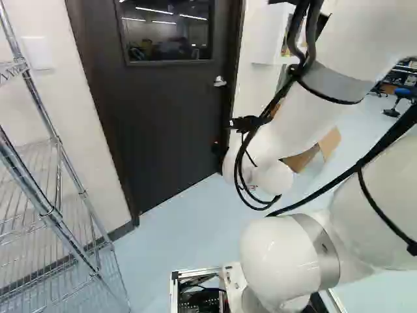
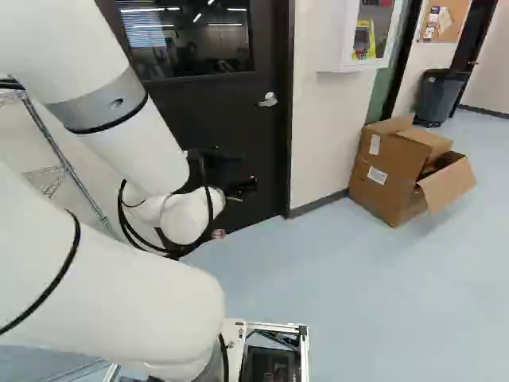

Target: Open the door and move inside

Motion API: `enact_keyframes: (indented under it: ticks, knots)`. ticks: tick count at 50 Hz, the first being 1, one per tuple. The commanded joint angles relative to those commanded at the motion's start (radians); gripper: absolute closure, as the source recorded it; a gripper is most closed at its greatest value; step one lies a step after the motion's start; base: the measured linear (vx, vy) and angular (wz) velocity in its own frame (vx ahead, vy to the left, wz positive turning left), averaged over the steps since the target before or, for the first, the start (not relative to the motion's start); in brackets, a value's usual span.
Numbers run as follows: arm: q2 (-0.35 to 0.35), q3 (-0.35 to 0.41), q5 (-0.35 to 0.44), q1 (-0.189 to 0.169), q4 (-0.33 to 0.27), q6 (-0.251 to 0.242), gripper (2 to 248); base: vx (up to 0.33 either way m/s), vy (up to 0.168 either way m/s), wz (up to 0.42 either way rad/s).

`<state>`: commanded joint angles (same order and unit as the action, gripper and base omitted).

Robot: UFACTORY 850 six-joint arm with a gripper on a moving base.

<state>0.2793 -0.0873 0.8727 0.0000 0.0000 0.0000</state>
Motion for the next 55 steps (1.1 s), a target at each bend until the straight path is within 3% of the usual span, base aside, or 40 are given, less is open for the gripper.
enact_keyframes:
  ticks: [55]
  knots:
    - [0.0, 0.0, 0.0, 0.0, 0.0, 0.0, 3, 0.009, 0.0, -0.001]
